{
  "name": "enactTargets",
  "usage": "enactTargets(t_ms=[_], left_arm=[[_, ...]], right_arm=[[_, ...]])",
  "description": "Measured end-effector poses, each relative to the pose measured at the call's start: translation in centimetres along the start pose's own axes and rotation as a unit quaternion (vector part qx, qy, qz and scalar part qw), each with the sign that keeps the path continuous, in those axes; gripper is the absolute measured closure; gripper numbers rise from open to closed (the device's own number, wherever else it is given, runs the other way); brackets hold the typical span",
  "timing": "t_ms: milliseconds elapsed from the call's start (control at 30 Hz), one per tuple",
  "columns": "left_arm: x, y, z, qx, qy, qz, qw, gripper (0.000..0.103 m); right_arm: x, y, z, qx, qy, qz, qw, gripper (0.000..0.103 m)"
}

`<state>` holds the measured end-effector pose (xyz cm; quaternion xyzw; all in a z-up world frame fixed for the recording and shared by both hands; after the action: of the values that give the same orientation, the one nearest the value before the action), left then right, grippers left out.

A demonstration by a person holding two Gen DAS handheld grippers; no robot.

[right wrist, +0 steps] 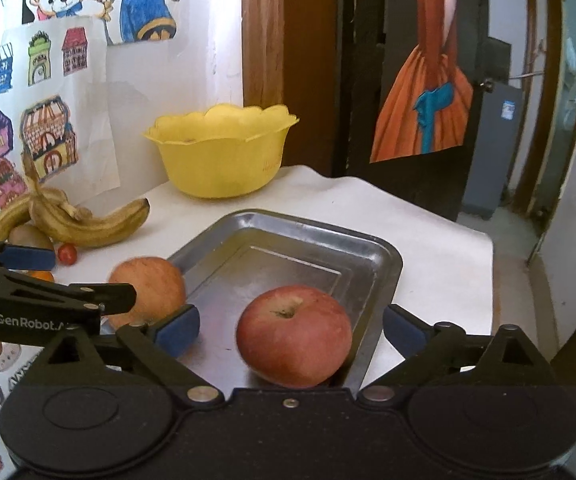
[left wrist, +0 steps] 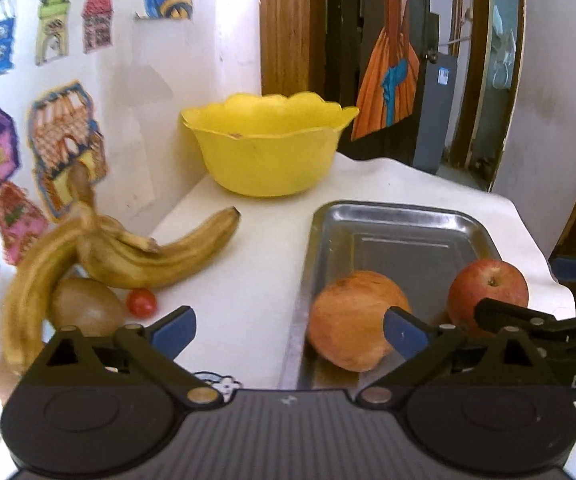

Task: Organize fruits
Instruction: 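Open both tools to release the two apples on the tray, then withdraw both tools from the tray back toward the fruit pile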

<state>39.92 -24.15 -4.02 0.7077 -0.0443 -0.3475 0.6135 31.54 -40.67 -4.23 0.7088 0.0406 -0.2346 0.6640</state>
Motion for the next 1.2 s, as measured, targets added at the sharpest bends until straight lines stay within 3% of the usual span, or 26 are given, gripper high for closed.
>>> enactTargets(t_ms=[367, 633, 967, 1200], left_arm=[[-4.7, 1.1, -4.1, -0.003, 0.009, 0.031, 0.9995, 0.001], [-8.0, 0.5, -8.6, -0.003, 0.038, 0.036, 0.9986, 0.001], [-10.0, -2.2, -13.3, -0.020, 0.072, 0.005, 0.9972, 0.001], [-10.2, -4.6, -15.0, -0.031, 0.081, -0.025, 0.9959, 0.001]], right_arm=[[-4.2, 1.7, -4.4, 0.004, -0.034, 0.019, 0.999, 0.001], [-6.2, 2.5, -8.7, 0.011, -0.042, 0.023, 0.999, 0.001], [-8.5, 1.6, -13.1, 0.025, -0.040, -0.002, 0.999, 0.001], [-8.8, -1.0, -15.9, 0.017, -0.024, -0.045, 0.999, 0.001]])
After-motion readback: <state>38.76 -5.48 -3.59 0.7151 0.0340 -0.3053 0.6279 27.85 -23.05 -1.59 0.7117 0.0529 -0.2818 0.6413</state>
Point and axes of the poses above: each gripper's, at about its wrist camera, not at the fingertips, and x roughly the way its jaws point, z to its right, y to its top, the point moved 7 cm from there along x, roughly the way its jaws point, and after that the axes turned 14 degrees about z, right-handed, at the moved point
